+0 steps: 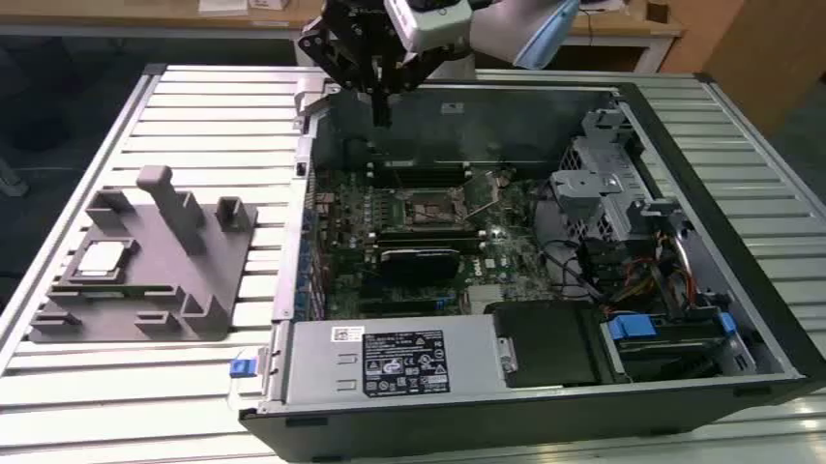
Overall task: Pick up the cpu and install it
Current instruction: 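Reach for the cpu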
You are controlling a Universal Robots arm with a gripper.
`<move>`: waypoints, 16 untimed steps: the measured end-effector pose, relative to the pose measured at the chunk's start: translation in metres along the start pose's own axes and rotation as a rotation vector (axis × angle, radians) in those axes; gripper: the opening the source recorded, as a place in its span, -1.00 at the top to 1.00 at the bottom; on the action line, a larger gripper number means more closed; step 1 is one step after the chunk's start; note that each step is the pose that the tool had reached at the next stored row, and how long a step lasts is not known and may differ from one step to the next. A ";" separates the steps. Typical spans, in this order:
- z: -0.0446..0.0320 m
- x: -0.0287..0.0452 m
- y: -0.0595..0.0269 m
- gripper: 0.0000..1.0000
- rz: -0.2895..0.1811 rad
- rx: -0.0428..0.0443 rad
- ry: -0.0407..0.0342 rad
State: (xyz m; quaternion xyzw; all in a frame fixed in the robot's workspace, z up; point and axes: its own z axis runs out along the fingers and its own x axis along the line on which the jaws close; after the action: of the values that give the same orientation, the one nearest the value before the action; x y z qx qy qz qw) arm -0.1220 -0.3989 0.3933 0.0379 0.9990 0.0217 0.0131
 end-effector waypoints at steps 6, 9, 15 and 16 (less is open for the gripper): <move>0.0000 0.0005 0.0000 0.79 0.000 0.0001 0.0000; -0.0001 0.0027 -0.0002 0.79 0.000 0.0000 -0.0001; -0.0002 0.0081 -0.0006 0.79 0.000 0.0000 0.0000; -0.0002 0.0091 -0.0007 0.79 0.000 0.0000 -0.0001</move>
State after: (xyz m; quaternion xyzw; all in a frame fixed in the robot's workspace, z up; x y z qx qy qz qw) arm -0.1311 -0.3989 0.3933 0.0378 0.9990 0.0217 0.0131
